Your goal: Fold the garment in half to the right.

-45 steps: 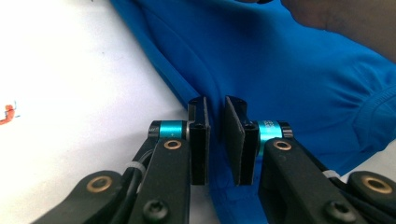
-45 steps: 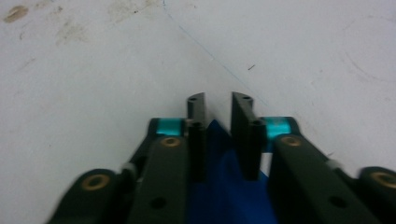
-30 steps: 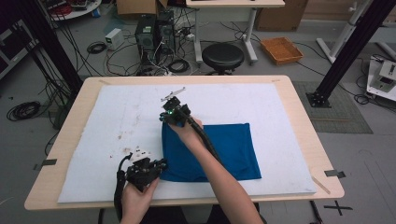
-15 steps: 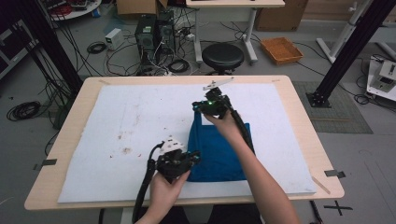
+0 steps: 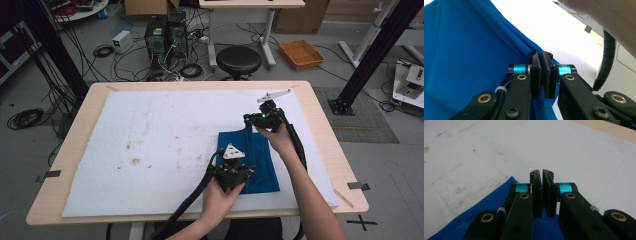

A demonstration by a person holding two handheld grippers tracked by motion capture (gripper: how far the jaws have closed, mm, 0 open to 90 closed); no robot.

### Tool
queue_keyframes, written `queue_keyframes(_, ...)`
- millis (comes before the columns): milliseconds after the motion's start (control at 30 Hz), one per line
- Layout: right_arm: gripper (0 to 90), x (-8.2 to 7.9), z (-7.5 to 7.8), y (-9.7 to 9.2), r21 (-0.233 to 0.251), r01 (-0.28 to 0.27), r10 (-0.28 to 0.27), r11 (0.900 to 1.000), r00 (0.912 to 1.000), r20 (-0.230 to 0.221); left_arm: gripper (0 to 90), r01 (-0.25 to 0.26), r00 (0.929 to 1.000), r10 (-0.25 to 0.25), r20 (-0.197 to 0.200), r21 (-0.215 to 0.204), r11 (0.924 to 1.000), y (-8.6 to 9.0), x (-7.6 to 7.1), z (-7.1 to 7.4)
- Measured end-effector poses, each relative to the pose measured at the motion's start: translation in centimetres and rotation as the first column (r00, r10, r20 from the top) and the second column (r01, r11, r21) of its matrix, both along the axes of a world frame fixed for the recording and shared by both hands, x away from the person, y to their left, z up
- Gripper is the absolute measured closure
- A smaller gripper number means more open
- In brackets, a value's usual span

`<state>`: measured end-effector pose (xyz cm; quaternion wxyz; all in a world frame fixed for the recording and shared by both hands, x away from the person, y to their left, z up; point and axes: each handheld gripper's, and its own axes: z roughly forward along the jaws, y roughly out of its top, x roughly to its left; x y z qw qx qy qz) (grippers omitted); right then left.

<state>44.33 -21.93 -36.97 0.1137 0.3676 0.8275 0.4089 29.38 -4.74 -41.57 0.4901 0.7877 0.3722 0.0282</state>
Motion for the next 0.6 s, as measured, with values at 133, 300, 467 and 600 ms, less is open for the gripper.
queue_keyframes(133,87.0,0.0,-0.8,-1.4,-0.030,0.018,-0.018,0.9994,0.9998,0.001,85.7,0.004,0.9997,-0.004,-0.022,0.006,1.0000,-1.5,0.4,-0.7)
queue_keyframes(300,87.0,0.4,-1.6,-2.9,-0.056,0.042,-0.043,0.9975,0.9989,-0.016,85.7,0.010,0.9993,-0.009,-0.035,0.018,0.9998,-3.1,0.8,-0.9)
queue_keyframes(467,83.7,0.7,-2.3,-3.6,-0.104,0.071,-0.074,0.9921,0.9969,-0.026,77.6,0.032,0.9987,-0.033,-0.038,-0.046,0.9984,-4.3,1.0,-1.2)
queue_keyframes(600,71.8,0.6,-2.3,-3.8,-0.122,0.122,-0.125,0.9849,0.9920,-0.016,53.8,0.061,0.9981,-0.061,0.004,-0.087,0.9943,-3.9,0.8,-1.1)
